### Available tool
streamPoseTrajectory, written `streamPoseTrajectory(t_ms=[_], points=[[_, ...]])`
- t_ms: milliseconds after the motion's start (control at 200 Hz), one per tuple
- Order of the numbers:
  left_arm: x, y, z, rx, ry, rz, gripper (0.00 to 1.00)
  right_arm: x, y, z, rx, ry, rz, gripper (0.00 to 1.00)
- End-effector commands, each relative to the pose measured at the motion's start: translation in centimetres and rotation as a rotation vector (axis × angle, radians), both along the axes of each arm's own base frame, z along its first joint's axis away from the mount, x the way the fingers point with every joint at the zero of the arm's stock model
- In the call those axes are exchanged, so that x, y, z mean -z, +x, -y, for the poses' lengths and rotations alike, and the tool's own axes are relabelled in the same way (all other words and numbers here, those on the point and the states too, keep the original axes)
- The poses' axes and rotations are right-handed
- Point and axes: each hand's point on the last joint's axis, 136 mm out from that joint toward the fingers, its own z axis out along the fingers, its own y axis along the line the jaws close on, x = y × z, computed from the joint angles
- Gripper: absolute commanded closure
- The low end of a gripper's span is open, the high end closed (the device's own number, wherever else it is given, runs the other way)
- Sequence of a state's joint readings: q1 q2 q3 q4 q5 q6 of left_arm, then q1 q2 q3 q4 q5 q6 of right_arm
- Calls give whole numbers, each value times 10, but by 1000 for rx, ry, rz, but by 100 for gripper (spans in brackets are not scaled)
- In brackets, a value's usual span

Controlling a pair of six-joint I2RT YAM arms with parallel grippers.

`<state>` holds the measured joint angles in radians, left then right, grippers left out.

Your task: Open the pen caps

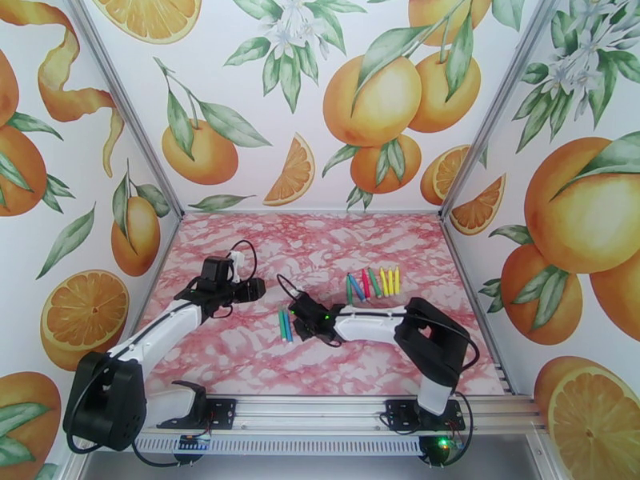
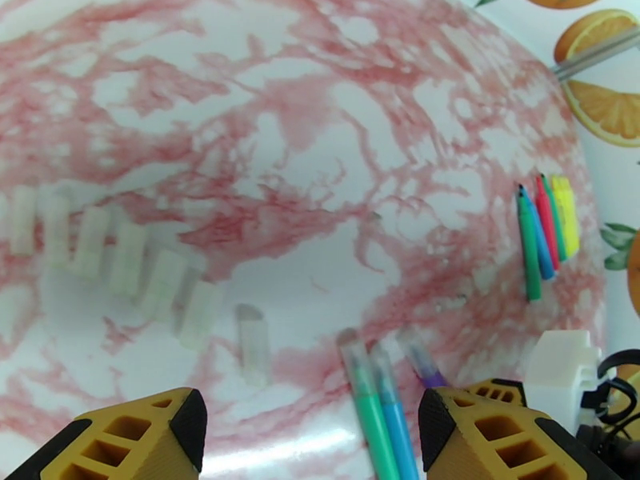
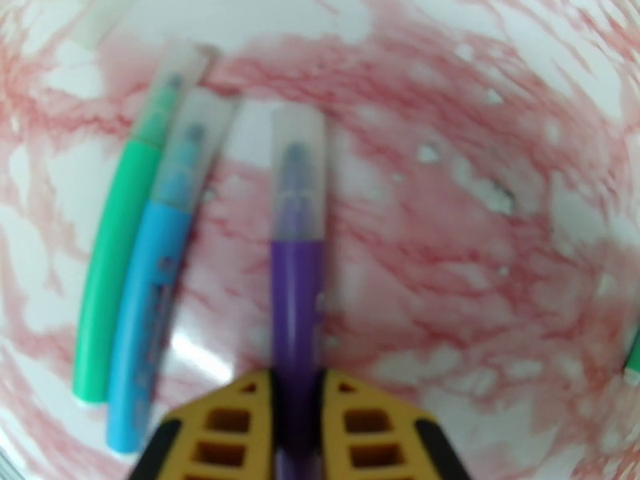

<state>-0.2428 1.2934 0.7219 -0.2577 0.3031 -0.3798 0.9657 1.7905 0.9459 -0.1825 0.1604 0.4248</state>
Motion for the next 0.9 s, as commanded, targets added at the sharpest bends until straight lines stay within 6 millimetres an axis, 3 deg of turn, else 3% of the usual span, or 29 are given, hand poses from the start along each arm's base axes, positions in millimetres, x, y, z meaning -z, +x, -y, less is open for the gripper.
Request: streamPoseTrajectory(t_ms=[0, 265, 510, 896], points=[[-24, 11, 24, 60, -97, 66, 27, -22, 12, -4, 10, 98, 66, 91], [-32, 14, 56, 140, -194, 58, 27, -45, 18, -4, 16, 215, 121, 93], [-38, 19, 88, 210, -266, 58, 30, -78, 22, -14, -11, 315, 192, 93], [-45, 22, 110, 267, -324, 60, 36, -108, 22, -22, -60, 383, 257, 93]])
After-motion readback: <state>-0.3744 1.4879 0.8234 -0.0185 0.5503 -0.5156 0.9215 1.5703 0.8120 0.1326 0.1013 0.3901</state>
